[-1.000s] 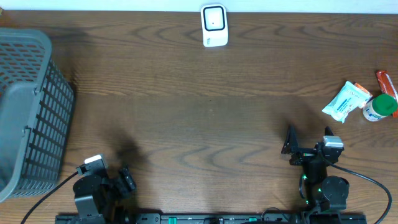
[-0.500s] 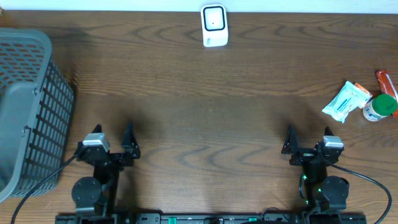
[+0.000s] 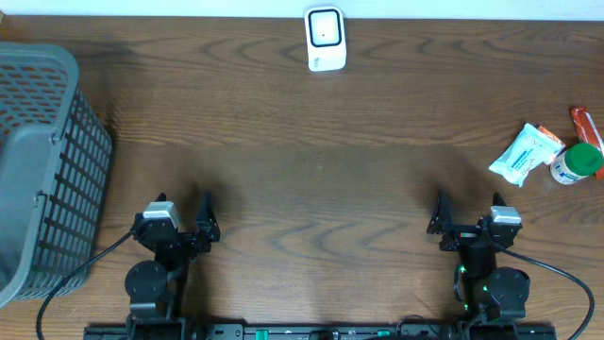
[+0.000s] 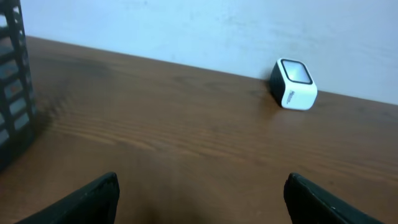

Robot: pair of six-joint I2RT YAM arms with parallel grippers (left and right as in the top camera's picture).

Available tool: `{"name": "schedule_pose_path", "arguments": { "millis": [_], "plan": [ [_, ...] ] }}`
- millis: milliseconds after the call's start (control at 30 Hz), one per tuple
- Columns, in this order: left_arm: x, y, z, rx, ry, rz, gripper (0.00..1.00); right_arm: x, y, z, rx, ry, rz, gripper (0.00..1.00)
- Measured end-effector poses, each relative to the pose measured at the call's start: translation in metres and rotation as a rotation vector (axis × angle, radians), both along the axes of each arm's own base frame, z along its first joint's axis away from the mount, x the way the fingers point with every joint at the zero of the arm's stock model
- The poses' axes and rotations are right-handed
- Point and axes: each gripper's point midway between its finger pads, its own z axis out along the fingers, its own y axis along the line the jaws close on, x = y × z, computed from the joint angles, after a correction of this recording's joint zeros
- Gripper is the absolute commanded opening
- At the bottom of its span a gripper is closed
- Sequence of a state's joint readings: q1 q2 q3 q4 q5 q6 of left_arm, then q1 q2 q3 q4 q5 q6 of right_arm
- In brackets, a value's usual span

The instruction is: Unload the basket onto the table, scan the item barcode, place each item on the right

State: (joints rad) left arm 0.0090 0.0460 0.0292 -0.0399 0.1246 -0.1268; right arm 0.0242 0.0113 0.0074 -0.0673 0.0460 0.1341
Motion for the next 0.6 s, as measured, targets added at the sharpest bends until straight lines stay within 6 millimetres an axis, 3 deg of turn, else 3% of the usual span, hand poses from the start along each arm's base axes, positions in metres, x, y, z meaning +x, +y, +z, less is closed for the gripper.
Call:
{"name": "schedule_pose_path", "arguments": {
  "millis": [600],
  "plan": [
    [-0.0011, 0.0064, 0.0077, 0.04, -0.036, 0.023, 0.85, 0.0, 0.0, 0.0001, 0.0, 0.0, 0.0, 0.99]
  ]
}}
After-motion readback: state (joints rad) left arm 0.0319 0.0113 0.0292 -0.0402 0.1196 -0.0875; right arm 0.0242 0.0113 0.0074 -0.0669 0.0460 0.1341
